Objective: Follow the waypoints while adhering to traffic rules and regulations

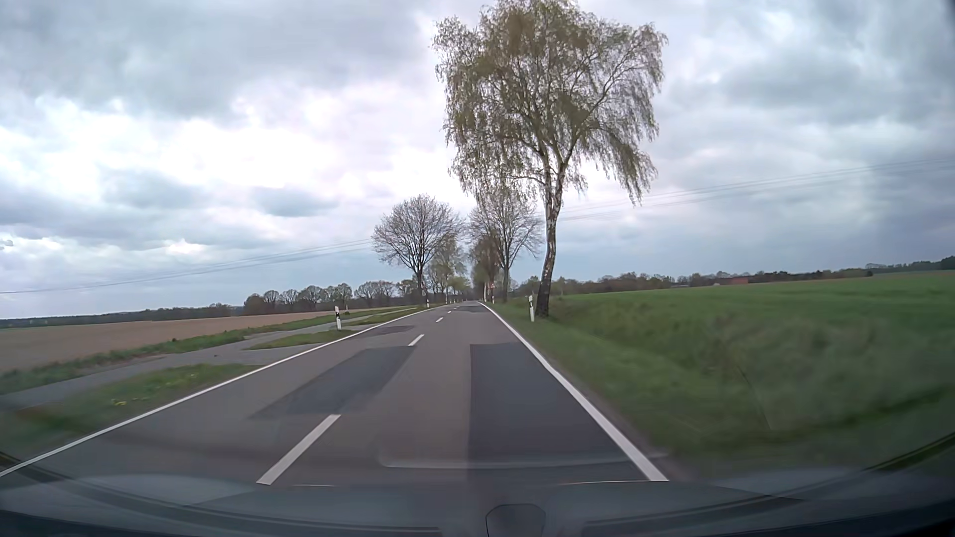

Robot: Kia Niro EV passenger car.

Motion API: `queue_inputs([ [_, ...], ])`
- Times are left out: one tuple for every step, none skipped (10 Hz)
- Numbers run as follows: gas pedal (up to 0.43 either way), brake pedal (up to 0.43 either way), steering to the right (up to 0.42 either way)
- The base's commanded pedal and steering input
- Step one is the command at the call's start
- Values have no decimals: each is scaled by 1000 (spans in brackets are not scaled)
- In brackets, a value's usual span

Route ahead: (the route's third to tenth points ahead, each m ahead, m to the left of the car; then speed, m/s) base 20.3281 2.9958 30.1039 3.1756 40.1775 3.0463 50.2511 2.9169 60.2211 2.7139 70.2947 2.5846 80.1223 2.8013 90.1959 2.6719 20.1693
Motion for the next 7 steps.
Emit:
queue_inputs([
  [28, 0, -6],
  [28, 0, -6],
  [28, 0, -6],
  [28, 0, -6],
  [28, 0, -6],
  [28, 0, -5],
  [28, 0, -5],
])
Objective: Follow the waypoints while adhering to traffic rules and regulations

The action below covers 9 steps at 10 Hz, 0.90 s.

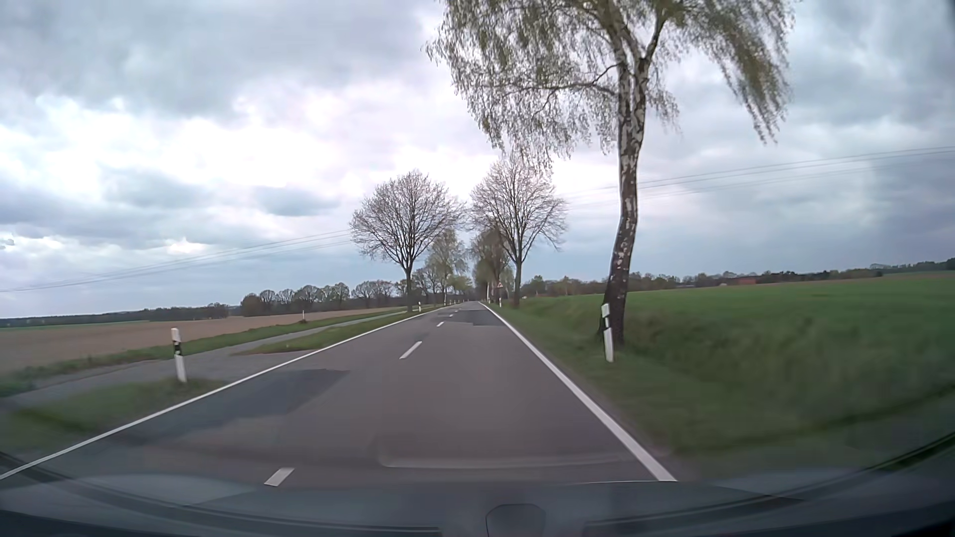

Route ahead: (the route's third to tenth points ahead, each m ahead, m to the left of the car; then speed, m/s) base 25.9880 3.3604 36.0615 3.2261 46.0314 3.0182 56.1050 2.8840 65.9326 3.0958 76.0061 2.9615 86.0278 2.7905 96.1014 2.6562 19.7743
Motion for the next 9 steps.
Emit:
queue_inputs([
  [39, 0, -4],
  [59, 0, -4],
  [67, 0, -4],
  [67, 0, -4],
  [79, 0, -4],
  [79, 0, -4],
  [79, 0, -4],
  [79, 0, -4],
  [87, 0, -4],
])
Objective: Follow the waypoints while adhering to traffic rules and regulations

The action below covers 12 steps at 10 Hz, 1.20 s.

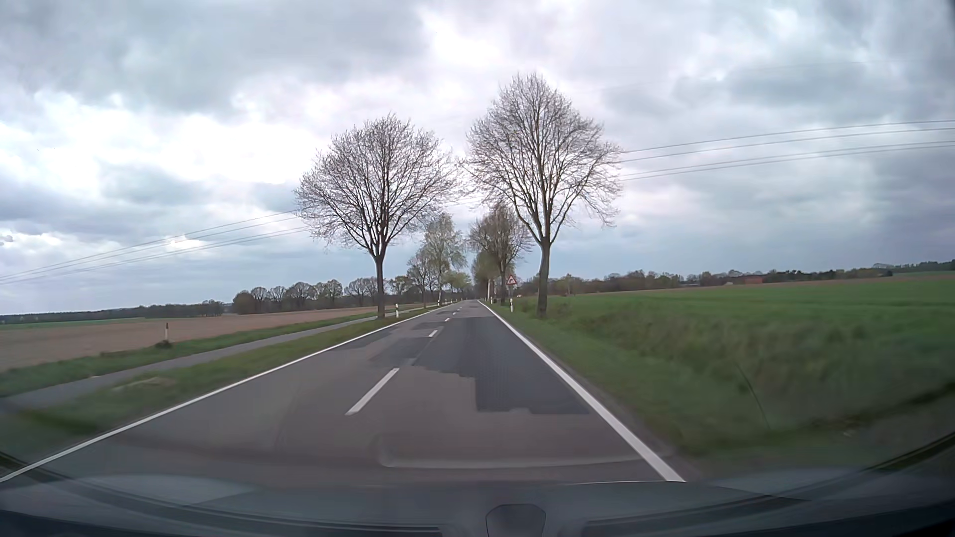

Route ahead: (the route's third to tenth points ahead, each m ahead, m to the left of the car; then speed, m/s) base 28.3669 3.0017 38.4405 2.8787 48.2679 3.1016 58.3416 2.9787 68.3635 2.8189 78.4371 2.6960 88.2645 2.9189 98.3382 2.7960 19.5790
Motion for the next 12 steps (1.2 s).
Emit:
queue_inputs([
  [87, 0, -4],
  [87, 0, -4],
  [87, 0, -4],
  [87, 0, -4],
  [87, 0, -4],
  [87, 0, -4],
  [87, 0, -4],
  [87, 0, -4],
  [87, 0, -4],
  [87, 0, -4],
  [87, 0, -3],
  [87, 0, -3],
])
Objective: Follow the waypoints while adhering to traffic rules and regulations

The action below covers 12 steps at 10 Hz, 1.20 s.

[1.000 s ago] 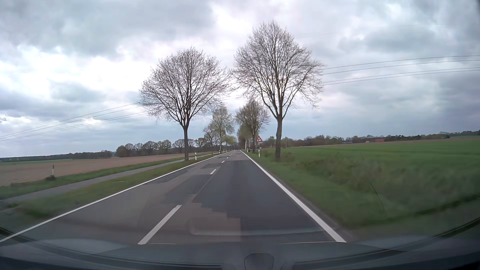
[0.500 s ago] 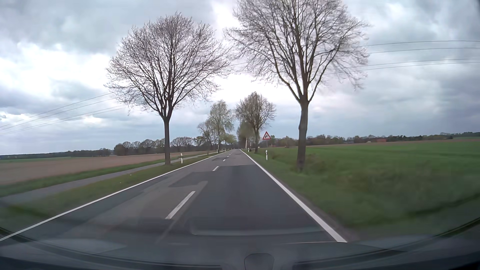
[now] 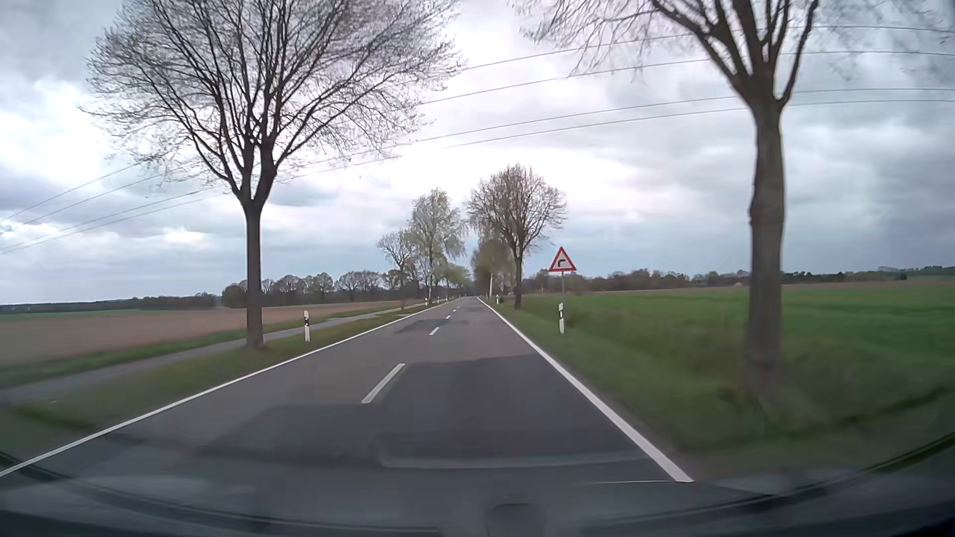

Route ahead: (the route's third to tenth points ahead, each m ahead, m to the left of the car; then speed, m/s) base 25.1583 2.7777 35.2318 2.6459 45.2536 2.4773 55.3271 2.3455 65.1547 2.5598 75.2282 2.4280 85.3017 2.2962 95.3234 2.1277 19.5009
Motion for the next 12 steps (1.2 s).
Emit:
queue_inputs([
  [87, 0, -3],
  [87, 0, -3],
  [79, 0, -3],
  [79, 0, -3],
  [79, 0, -3],
  [79, 0, -3],
  [79, 0, -3],
  [79, 0, -3],
  [79, 0, -3],
  [79, 0, -3],
  [79, 0, -3],
  [79, 0, -3],
])
